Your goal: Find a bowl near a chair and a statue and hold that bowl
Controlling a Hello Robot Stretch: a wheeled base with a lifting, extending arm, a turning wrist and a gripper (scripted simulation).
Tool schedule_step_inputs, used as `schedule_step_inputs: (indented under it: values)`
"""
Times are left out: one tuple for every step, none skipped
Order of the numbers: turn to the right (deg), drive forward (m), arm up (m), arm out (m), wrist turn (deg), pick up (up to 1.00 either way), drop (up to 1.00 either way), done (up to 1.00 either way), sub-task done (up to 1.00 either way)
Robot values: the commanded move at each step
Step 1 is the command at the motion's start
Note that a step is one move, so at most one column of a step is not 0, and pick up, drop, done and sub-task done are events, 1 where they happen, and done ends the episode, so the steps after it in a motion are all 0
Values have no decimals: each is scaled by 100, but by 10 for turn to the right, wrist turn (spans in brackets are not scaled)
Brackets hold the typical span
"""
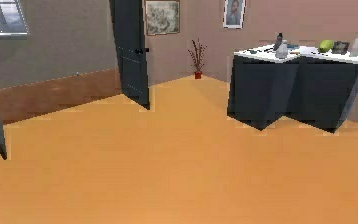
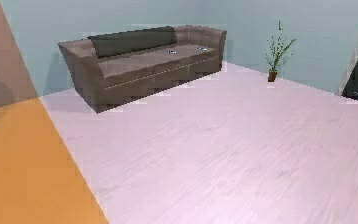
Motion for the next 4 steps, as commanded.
schedule_step_inputs:
  values:
    - [0, 25, 0, 0, 0, 0, 0, 0, 0]
    - [-210, 0, 0, 0, 0, 0, 0, 0, 0]
    - [-30, 0, 0, 0, 0, 0, 0, 0, 0]
    - [0, 100, 0, 0, 0, 0, 0, 0, 0]
